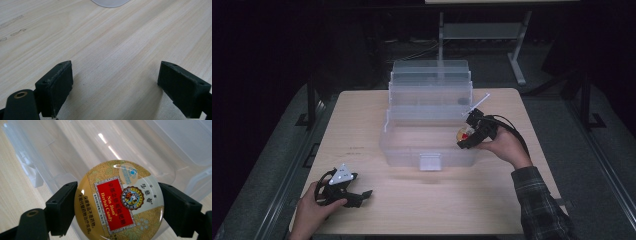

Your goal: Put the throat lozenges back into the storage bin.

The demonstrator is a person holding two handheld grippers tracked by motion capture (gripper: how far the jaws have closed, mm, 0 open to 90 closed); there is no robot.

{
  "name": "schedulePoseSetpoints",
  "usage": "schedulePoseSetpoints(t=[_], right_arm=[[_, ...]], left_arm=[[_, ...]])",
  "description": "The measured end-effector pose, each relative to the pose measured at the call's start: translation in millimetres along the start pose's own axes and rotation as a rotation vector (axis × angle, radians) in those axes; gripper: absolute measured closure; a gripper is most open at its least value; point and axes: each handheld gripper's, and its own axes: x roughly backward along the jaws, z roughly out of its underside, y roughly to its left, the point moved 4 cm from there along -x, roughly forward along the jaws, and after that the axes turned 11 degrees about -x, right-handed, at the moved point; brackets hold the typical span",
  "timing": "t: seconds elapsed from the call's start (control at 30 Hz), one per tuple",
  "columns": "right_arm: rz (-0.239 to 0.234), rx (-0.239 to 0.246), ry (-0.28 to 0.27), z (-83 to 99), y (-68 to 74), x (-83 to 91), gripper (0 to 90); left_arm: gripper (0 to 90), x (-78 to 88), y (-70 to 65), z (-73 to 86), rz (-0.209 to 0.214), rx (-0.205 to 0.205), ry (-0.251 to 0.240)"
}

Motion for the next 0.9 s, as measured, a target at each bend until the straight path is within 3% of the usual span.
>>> schedulePoseSetpoints(t=[0.4,0.9], right_arm=[[-0.002,0.004,-0.003,0.2,0.9,2.1,18.2],[0.008,-0.012,-0.04,8.2,-1.8,22.3,17.5]], left_arm=[[12.0,0.0,-0.1,0.0,0.0,0.0,-0.001],[12.0,-0.1,-0.1,-0.1,0.0,0.001,-0.001]])
